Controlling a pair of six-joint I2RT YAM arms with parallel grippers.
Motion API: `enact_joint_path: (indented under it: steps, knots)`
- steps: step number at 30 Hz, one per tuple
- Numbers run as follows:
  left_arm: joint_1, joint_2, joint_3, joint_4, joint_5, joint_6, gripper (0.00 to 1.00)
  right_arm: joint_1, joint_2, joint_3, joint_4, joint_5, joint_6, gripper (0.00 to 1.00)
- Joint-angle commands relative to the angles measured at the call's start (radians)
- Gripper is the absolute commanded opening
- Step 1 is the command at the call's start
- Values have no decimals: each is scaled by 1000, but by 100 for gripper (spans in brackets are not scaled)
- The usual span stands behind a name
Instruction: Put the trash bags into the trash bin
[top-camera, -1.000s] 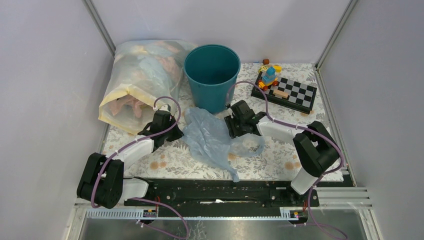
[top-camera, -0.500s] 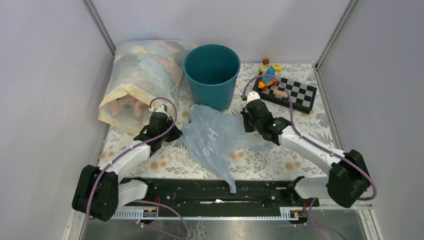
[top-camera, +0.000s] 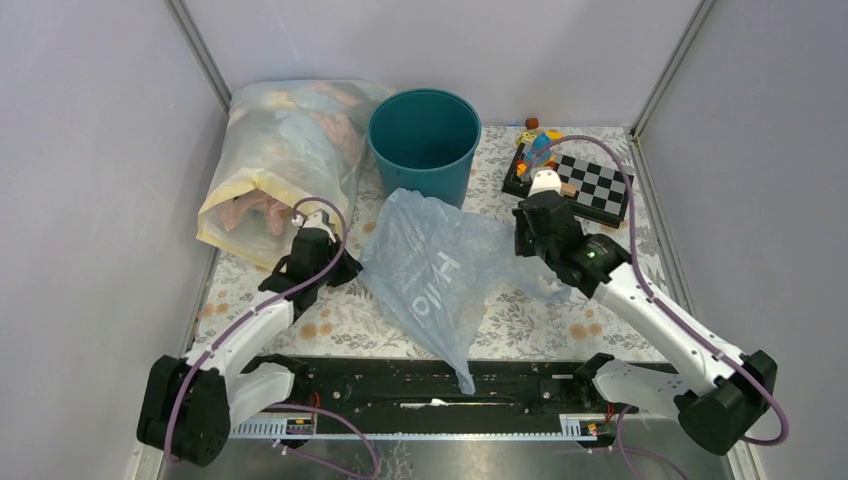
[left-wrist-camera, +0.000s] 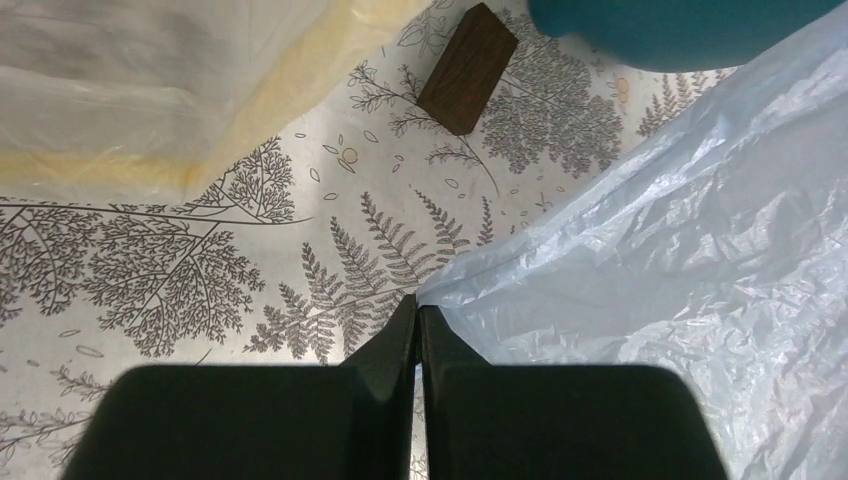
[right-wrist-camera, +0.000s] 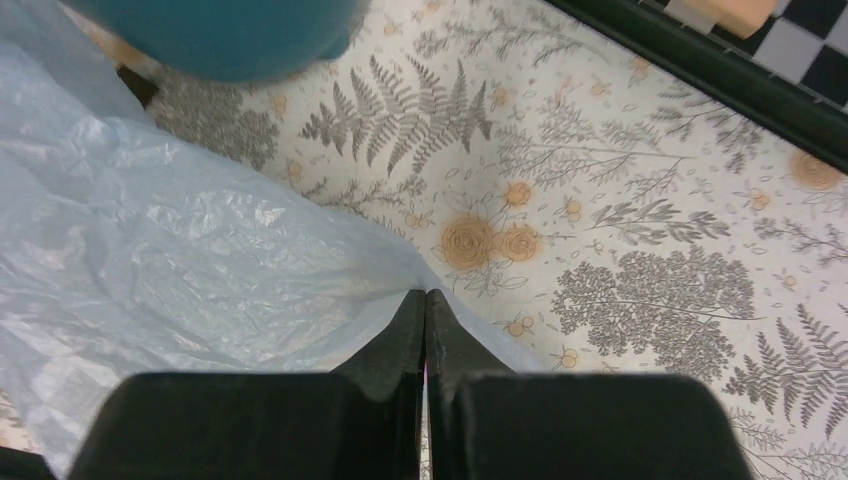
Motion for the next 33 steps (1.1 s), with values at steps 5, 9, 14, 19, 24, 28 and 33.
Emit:
enact_joint_path:
  steps: [5, 9, 14, 19, 24, 28, 33]
  knots:
    - [4, -198, 42, -128, -36, 4, 0, -9, -107, 167, -161, 151, 57, 0]
    - [4, -243, 50, -163, -65, -14, 0, -9, -117, 198, -203, 200, 87, 0]
    - [4, -239, 72, -164, 9, -5, 0, -9, -130, 219, -209, 142, 74, 0]
    - [-6, -296, 165, -202, 99, 1, 0, -9, -143, 277, -206, -19, 20, 0]
    - [-21, -267, 268, -270, 131, 36, 0, -8, -97, 305, -189, -321, -55, 59]
    - [-36, -215, 255, -251, 168, 59, 0, -9, -50, 231, -91, -474, -96, 81]
    - [-63, -207, 248, -238, 130, 89, 0, -9, -6, 141, 134, -527, -136, 100]
